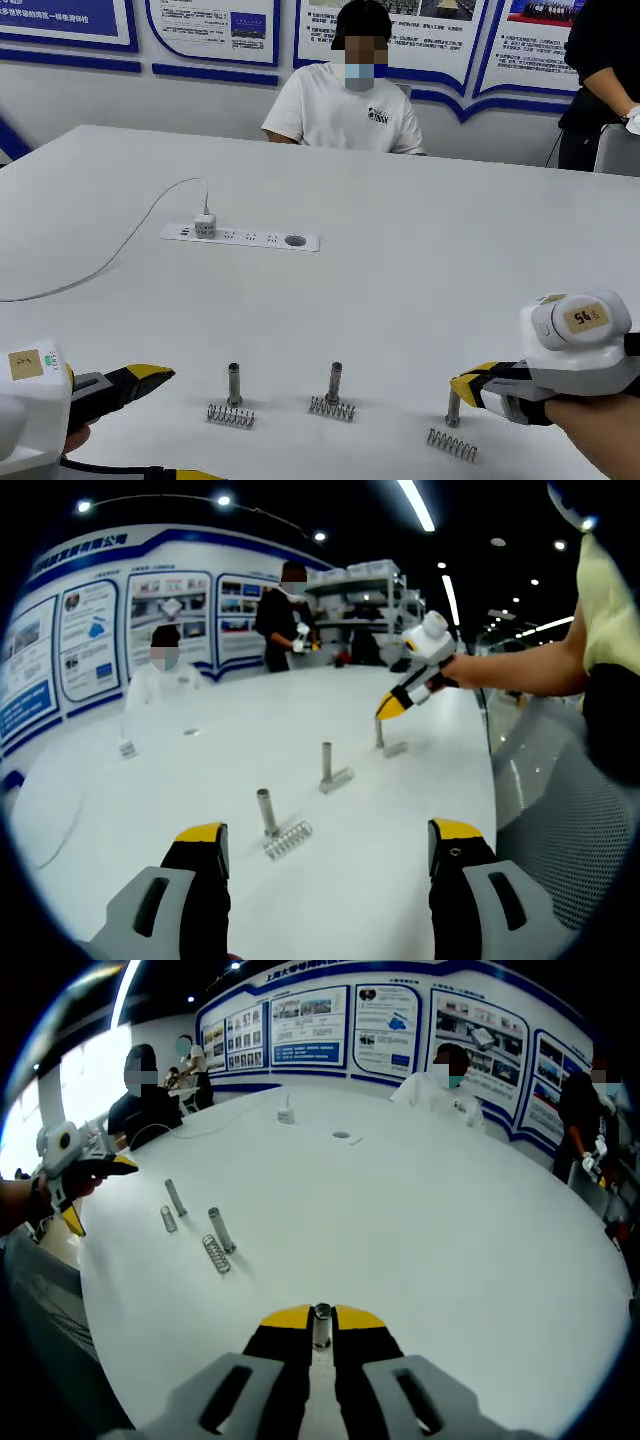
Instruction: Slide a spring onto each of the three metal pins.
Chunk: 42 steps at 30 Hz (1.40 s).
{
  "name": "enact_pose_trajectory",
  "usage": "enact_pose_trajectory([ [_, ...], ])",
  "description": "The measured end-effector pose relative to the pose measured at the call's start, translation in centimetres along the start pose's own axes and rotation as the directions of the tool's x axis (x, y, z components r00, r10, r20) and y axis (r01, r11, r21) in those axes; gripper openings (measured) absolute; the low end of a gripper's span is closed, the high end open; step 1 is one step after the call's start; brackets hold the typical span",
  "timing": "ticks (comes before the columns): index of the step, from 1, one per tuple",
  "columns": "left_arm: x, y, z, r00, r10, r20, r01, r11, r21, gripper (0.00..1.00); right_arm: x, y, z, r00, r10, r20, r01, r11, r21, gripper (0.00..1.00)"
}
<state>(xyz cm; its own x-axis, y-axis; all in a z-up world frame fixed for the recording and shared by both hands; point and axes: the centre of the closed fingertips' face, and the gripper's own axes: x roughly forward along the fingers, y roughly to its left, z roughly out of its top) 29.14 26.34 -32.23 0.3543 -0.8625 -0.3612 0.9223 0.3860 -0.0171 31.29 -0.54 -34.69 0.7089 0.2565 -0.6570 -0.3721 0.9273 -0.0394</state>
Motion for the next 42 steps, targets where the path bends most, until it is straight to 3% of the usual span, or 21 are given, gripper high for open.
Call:
enact_pose_trajectory([
  [27,-0.3,-0.5,0.1,1.0,0.003,0.0,-0.003,1.0,0.006,0.83,0.0,0.0,-1.3,0.9996,0.004,-0.029,-0.005,0.999,-0.032,0.13],
  [33,-0.3,-0.6,0.1,1.0,0.002,-0.002,-0.002,1.0,0.006,0.83,-0.4,0.0,-2.5,0.9987,0.007,-0.051,-0.008,1.0,-0.025,0.15],
  [42,-0.2,-0.6,0.1,1.0,-0.003,-0.003,0.003,1.0,0.008,0.83,-1.0,0.7,-3.8,0.9947,0.06,-0.084,-0.064,0.997,-0.046,0.16],
])
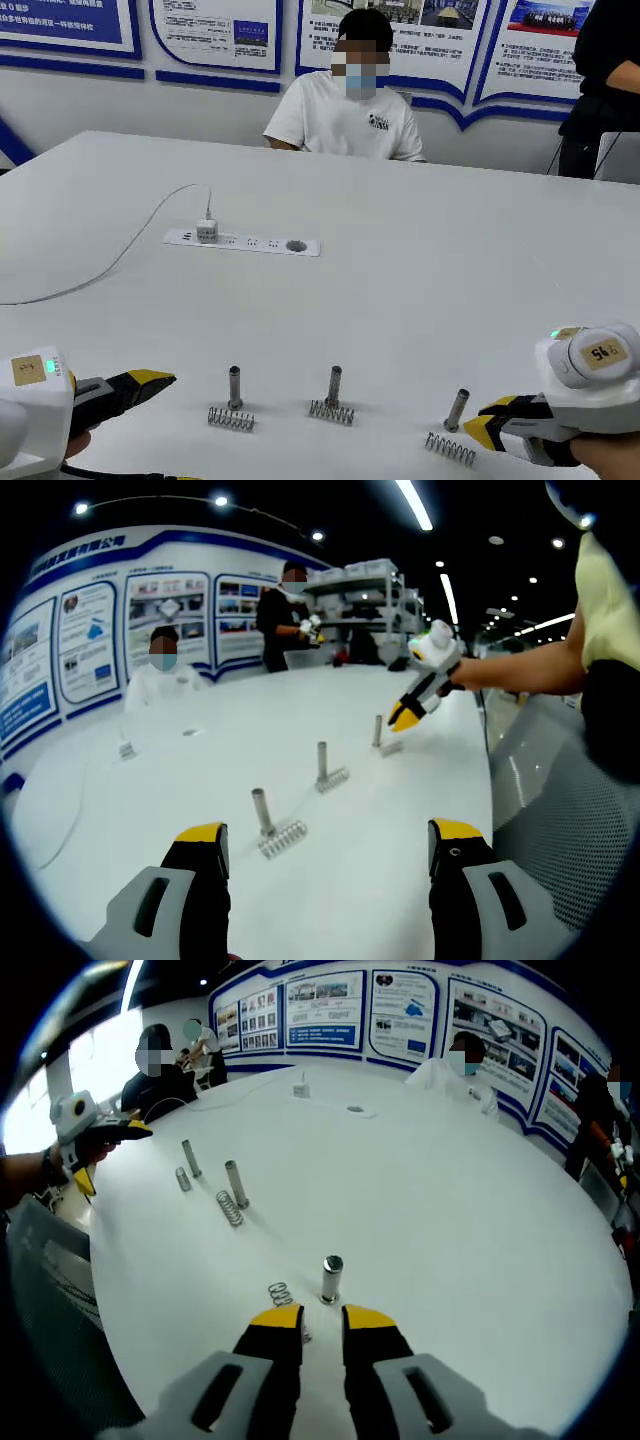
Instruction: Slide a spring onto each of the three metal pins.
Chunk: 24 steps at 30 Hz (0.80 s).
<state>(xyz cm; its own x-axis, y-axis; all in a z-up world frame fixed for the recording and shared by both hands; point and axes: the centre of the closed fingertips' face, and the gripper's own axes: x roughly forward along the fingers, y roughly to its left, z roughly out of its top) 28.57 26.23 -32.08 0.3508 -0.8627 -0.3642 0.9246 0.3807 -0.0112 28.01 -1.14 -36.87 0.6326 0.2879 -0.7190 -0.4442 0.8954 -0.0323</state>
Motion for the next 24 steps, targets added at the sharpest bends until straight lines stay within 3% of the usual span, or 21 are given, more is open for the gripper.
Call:
enact_pose_trajectory([
  [11,0.2,0.0,-0.2,1.0,-0.005,-0.008,0.005,1.0,-0.001,0.83,0.7,1.7,-1.7,0.9915,0.12,-0.049,-0.123,0.99,-0.068,0.16],
  [24,0.5,-0.2,-0.5,0.9997,-0.009,-0.021,0.009,1.0,-0.007,0.83,1.7,2.1,-2.6,0.9809,0.166,-0.1,-0.178,0.976,-0.123,0.16],
])
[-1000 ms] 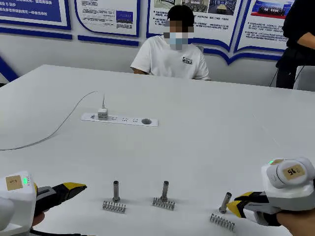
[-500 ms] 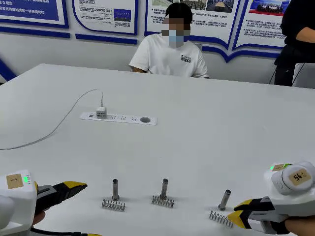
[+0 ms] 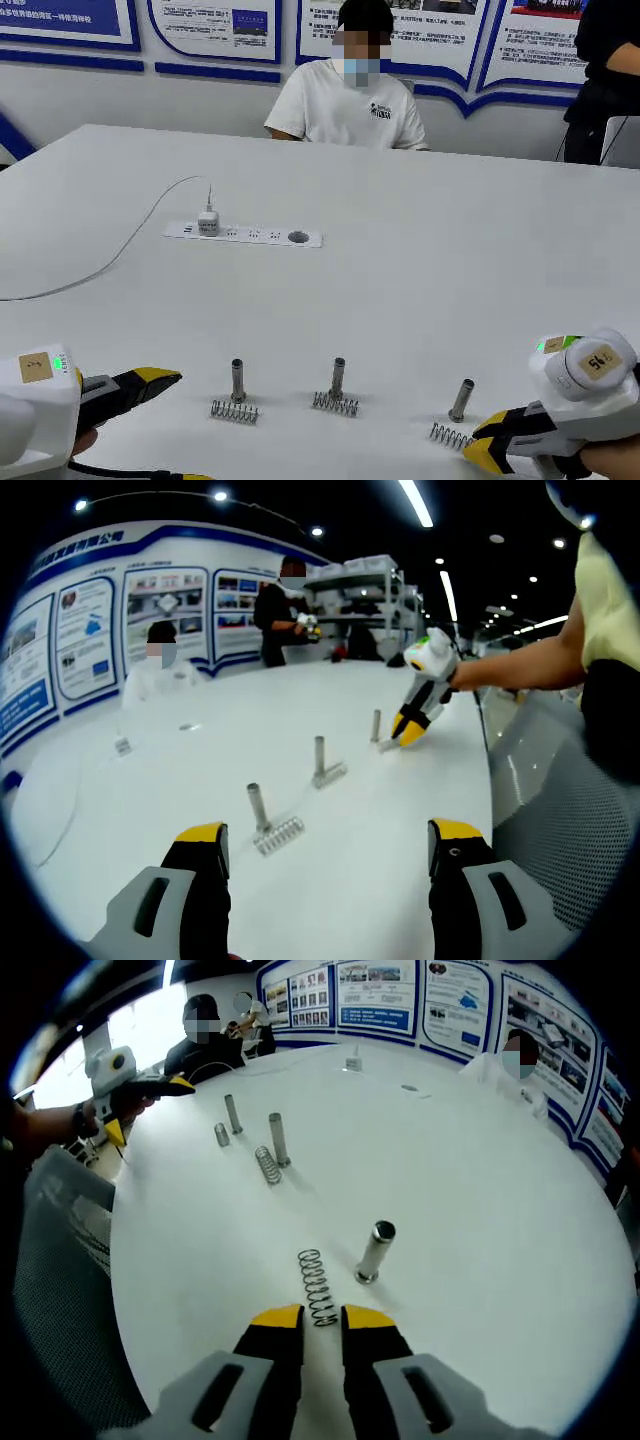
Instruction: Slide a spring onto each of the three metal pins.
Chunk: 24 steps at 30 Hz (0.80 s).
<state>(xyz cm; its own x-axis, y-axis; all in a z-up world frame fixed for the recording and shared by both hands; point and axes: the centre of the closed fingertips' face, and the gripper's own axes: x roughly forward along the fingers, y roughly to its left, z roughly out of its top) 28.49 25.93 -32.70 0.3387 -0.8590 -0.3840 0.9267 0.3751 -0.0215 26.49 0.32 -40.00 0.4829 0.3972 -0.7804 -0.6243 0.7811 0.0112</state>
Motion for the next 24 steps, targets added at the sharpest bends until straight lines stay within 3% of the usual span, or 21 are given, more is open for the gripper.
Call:
enact_pose_trajectory([
  [11,0.13,0.01,-0.32,1.0,-0.001,-0.005,0.001,1.0,-0.007,0.83,0.33,-0.06,-0.39,0.9998,0.003,-0.019,-0.004,1.0,-0.023,0.14],
  [24,0.35,-0.36,-0.26,0.9999,-0.012,-0.003,0.012,1.0,-0.003,0.83,-0.52,0.23,0.16,0.9992,-0.02,-0.034,0.017,0.996,-0.086,0.13],
])
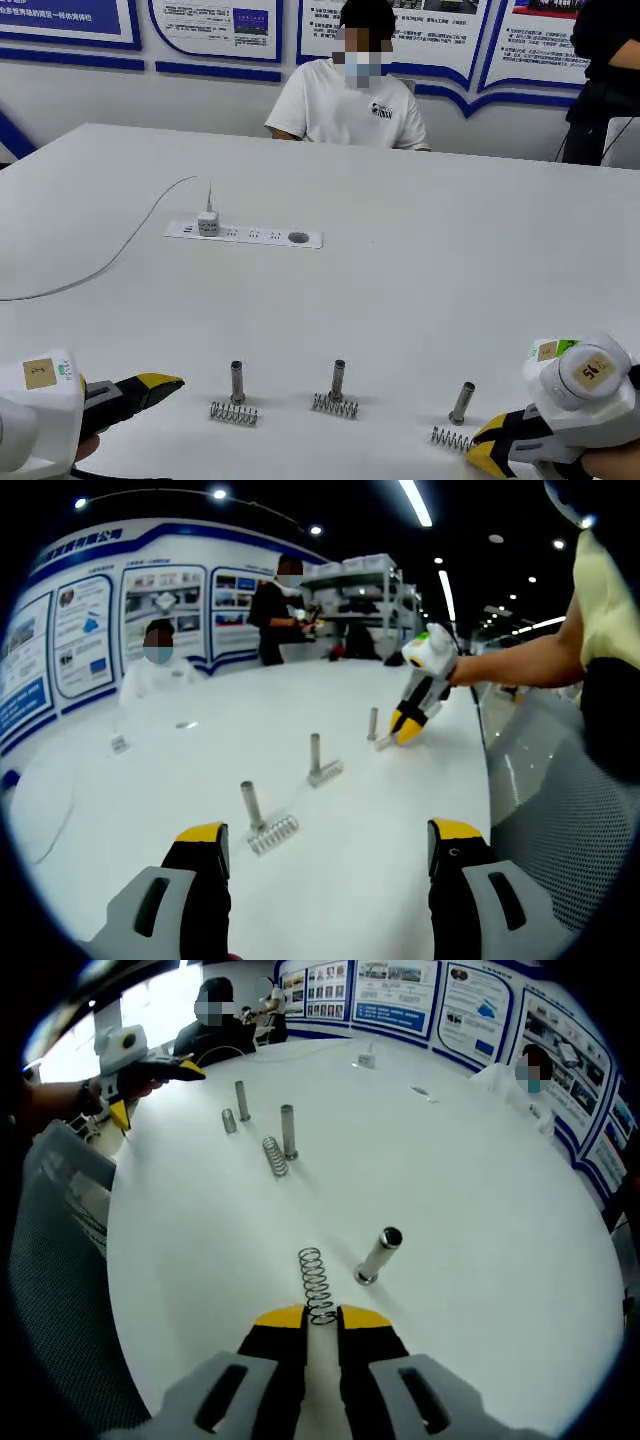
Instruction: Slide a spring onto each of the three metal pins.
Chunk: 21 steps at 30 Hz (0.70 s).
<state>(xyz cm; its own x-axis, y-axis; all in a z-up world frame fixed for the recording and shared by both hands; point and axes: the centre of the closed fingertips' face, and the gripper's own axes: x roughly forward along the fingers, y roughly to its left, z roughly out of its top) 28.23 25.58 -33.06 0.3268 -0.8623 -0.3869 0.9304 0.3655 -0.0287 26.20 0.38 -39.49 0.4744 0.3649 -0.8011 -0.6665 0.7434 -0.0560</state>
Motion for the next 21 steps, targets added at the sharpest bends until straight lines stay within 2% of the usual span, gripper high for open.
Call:
enact_pose_trajectory([
  [12,0.2,-0.9,0.2,0.9996,-0.03,0.0,0.03,0.999,0.019,0.8,-1.0,0.9,1.4,0.9999,0.014,0.004,-0.014,0.999,-0.029,0.12],
  [21,1.9,-3.1,0.5,0.9941,-0.107,-0.018,0.108,0.992,0.068,0.75,-1.1,3.0,3.0,0.9985,0.054,0.013,-0.053,0.996,-0.071,0.12],
])
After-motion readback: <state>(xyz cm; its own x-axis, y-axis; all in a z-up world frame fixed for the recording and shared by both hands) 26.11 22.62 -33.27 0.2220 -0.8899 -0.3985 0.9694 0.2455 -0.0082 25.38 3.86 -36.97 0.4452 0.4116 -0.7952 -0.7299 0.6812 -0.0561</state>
